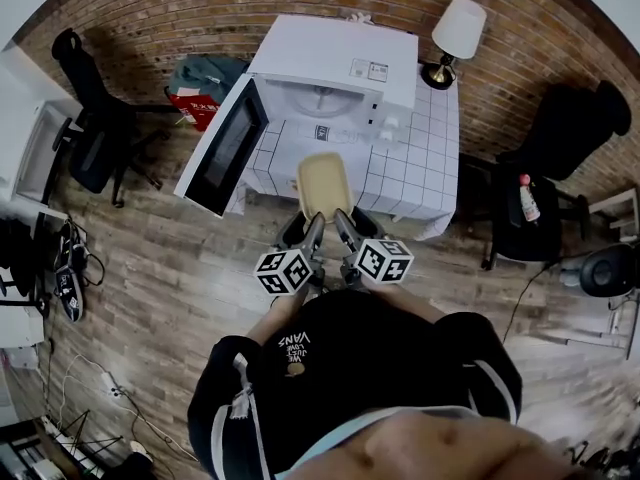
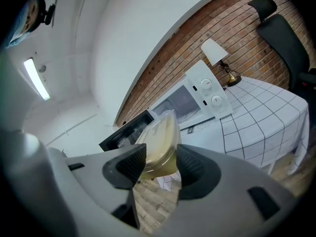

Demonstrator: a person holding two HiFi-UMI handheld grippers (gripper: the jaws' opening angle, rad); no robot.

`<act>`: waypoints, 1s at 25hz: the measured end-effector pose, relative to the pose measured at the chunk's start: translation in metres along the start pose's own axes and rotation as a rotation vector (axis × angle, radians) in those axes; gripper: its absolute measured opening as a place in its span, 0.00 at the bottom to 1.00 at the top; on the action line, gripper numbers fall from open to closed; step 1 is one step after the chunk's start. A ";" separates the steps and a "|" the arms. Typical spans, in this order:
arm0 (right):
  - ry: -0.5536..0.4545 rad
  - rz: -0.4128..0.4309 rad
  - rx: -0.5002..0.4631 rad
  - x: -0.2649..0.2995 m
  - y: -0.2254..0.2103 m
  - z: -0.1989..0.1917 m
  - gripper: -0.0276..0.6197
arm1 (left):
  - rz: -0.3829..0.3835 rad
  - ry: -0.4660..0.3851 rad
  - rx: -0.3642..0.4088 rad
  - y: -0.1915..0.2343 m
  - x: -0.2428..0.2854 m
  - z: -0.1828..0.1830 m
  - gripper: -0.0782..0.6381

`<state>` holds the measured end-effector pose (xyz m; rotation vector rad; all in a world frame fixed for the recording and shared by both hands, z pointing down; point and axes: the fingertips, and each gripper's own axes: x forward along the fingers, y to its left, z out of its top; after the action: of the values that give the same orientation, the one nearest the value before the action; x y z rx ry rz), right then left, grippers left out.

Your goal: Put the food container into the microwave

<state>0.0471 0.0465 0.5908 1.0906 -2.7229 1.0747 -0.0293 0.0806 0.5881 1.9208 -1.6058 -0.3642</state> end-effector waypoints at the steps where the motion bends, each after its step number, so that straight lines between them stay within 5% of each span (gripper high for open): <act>1: -0.005 -0.006 0.003 0.000 0.002 -0.002 0.32 | -0.005 0.004 0.002 0.002 -0.002 0.000 0.38; 12: -0.006 -0.046 0.015 0.007 0.009 -0.018 0.32 | -0.022 0.019 -0.007 0.018 -0.009 0.000 0.38; 25: 0.021 -0.023 0.003 0.047 -0.011 0.015 0.32 | -0.002 0.006 -0.012 0.029 0.037 0.021 0.38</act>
<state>0.0214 0.0039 0.5979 1.1024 -2.6868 1.0807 -0.0558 0.0365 0.5957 1.9127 -1.5950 -0.3675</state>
